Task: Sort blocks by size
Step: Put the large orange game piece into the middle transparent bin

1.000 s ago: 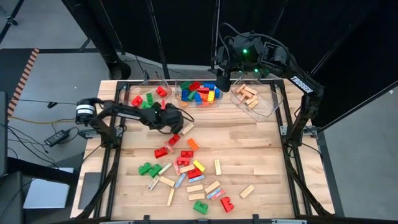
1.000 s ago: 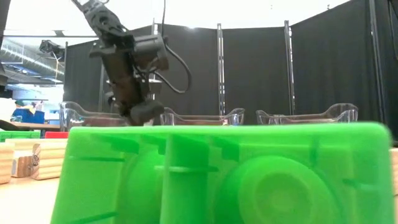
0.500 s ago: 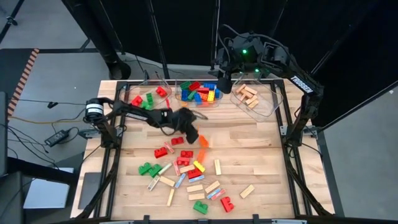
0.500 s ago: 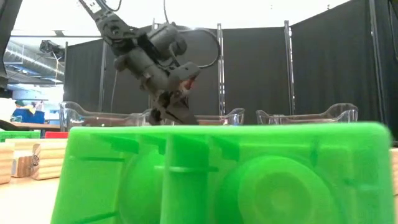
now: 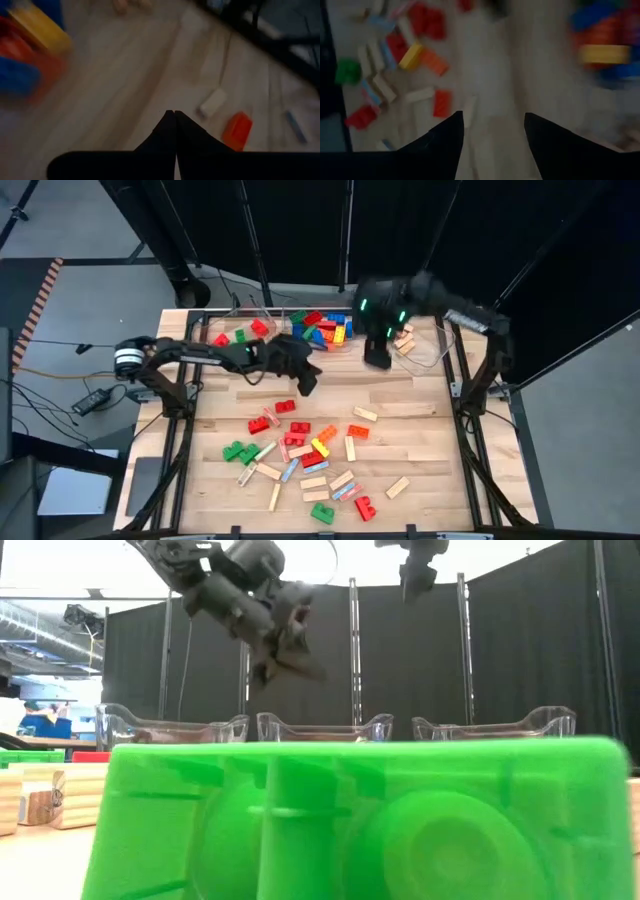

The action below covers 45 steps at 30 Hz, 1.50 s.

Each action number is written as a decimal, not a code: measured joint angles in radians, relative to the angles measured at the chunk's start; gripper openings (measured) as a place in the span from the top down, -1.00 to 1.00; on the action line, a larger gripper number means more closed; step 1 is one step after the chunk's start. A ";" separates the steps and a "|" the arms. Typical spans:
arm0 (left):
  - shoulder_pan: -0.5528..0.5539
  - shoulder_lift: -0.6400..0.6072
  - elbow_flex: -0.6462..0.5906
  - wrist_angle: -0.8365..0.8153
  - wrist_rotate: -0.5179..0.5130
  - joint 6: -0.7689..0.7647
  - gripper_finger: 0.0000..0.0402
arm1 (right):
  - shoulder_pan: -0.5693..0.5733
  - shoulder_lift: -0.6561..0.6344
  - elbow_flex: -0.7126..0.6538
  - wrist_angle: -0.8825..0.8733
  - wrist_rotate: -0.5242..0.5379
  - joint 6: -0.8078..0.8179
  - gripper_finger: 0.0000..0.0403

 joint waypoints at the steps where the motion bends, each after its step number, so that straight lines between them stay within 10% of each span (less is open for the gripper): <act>1: 0.005 -0.022 0.000 -0.011 -0.006 0.009 1.00 | 0.042 -0.013 -0.061 0.042 0.009 0.008 -0.09; 6: 0.005 -0.130 0.000 -0.114 -0.031 0.048 1.00 | 0.223 -0.071 -0.390 0.212 0.152 0.049 -0.04; 17: 0.005 -0.274 0.000 -0.254 -0.043 0.048 0.99 | 0.433 -0.170 -0.889 0.785 0.097 0.373 -0.02; 37: 0.005 -0.350 -0.001 -0.369 -0.021 0.029 0.99 | 0.539 -0.063 -0.963 0.929 0.294 0.476 -0.62; 45: -0.003 -0.639 -0.001 -0.395 0.008 0.068 0.99 | 0.516 -0.063 -1.058 1.005 0.292 0.578 -0.53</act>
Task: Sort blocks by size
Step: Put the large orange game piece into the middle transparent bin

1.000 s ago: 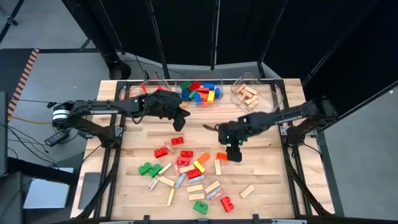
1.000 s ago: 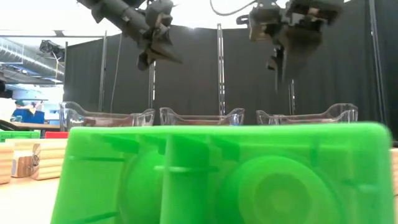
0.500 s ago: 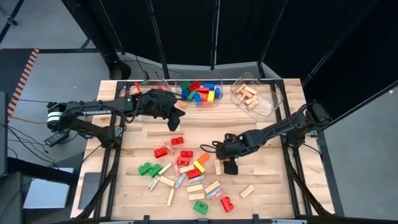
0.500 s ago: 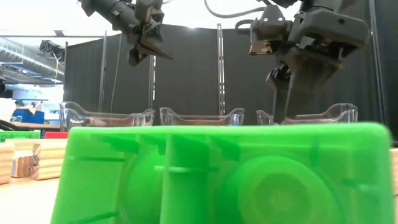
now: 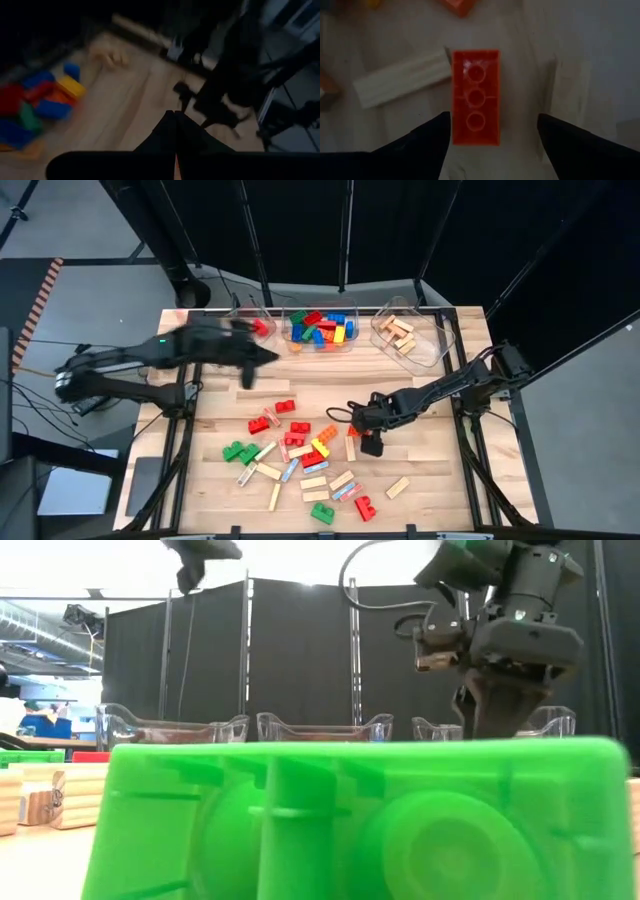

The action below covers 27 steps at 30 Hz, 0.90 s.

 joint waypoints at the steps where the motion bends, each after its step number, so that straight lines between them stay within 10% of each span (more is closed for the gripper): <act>1: 0.000 -0.051 0.000 -0.016 -0.028 -0.001 0.99 | -0.002 0.000 -0.005 0.014 -0.001 0.008 -0.53; 19: -0.033 -0.624 0.001 -0.431 -0.433 -0.069 0.99 | -0.015 0.096 -0.007 0.159 -0.059 -0.025 -0.41; 27: -0.033 -0.692 -0.115 -0.425 -0.434 -0.005 0.99 | -0.026 0.106 0.049 0.059 -0.026 -0.022 0.26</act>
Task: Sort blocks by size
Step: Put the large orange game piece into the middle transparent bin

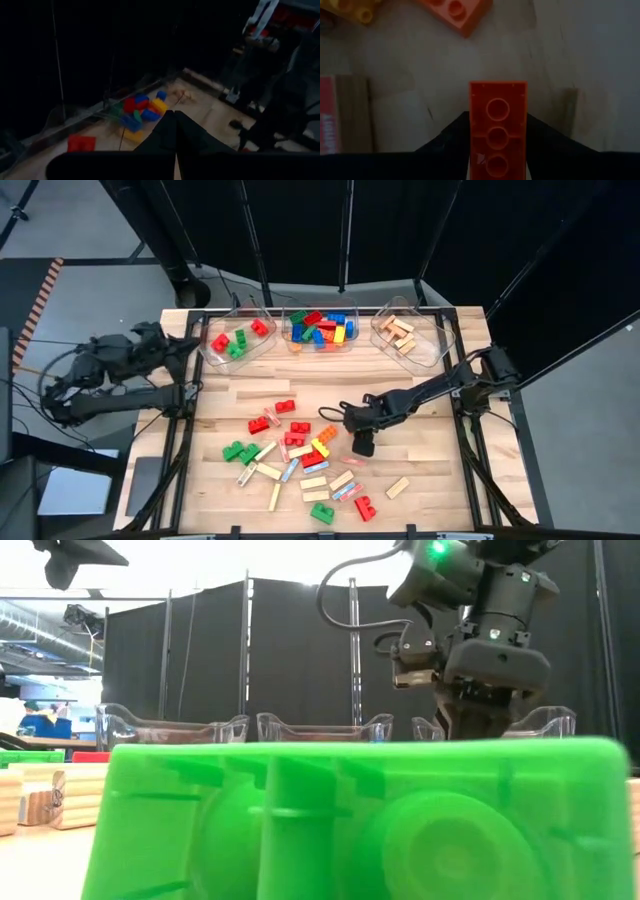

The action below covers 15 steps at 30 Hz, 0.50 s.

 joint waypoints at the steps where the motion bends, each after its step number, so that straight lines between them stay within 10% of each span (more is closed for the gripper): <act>1: 0.000 -0.007 -0.028 -0.002 0.000 -0.018 0.99 | -0.005 0.001 0.008 -0.017 -0.001 0.000 0.24; 15: 0.000 -0.150 -0.338 0.207 0.013 -0.119 0.99 | -0.246 0.000 0.262 -0.101 0.053 -0.334 0.24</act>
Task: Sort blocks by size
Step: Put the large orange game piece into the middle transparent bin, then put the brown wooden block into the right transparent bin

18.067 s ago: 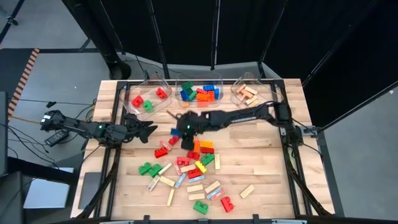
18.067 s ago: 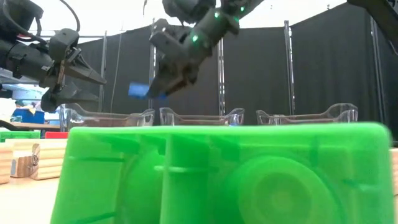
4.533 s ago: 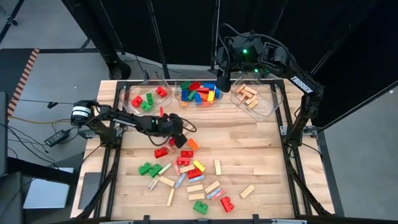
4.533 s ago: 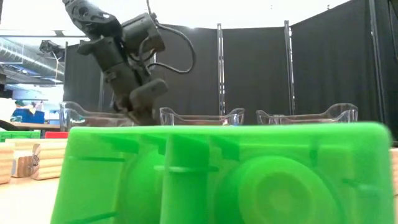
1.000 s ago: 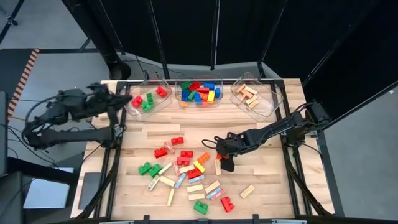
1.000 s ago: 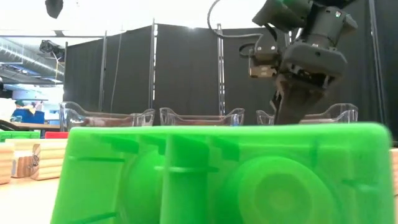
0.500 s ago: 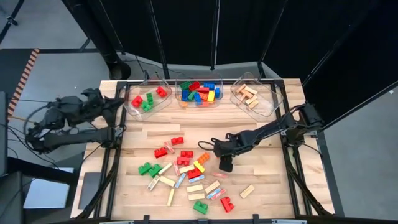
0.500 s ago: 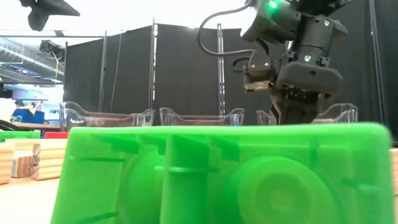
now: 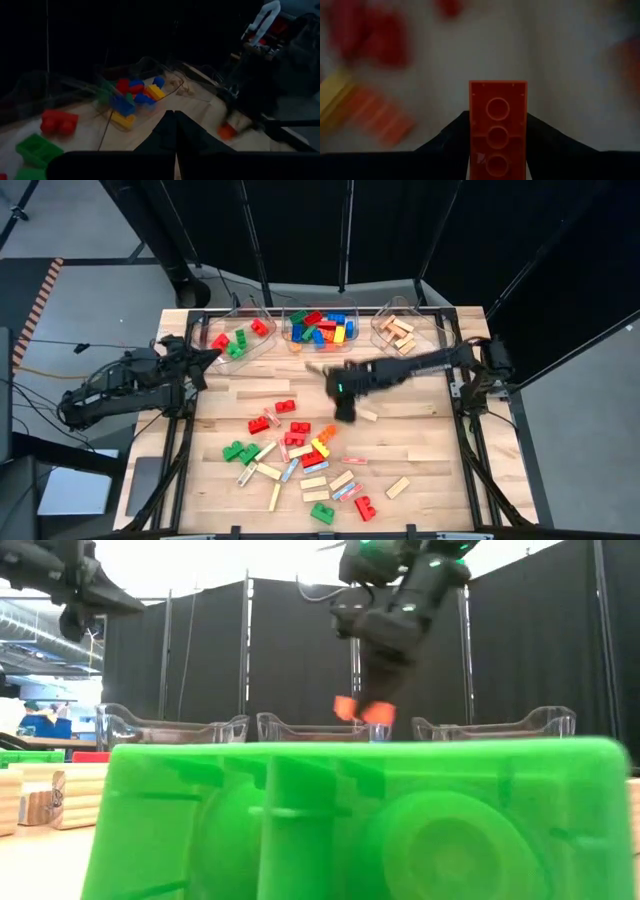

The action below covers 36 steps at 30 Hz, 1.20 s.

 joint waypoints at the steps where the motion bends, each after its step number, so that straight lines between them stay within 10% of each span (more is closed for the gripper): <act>1: 0.000 -0.019 -0.017 0.000 0.000 -0.011 0.99 | -0.037 0.000 0.022 0.015 0.021 -0.019 0.24; 10: 0.000 -0.052 -0.066 0.029 0.005 -0.061 0.99 | -0.378 0.019 0.190 0.207 0.105 -0.104 0.24; 17: 0.000 -0.056 -0.066 0.043 0.006 -0.062 0.99 | -0.488 0.033 0.205 0.214 -0.067 -0.144 0.12; 24: 0.000 -0.056 -0.066 0.035 0.006 -0.063 0.99 | -0.483 0.037 0.203 0.147 -0.080 -0.064 -0.62; 31: 0.000 -0.056 -0.066 0.026 0.007 -0.063 0.99 | -0.388 0.012 0.203 -0.157 -0.407 -0.009 -0.51; 36: 0.000 -0.056 -0.066 -0.013 0.016 -0.064 0.99 | -0.197 0.012 0.112 -0.321 -0.409 -0.033 -0.30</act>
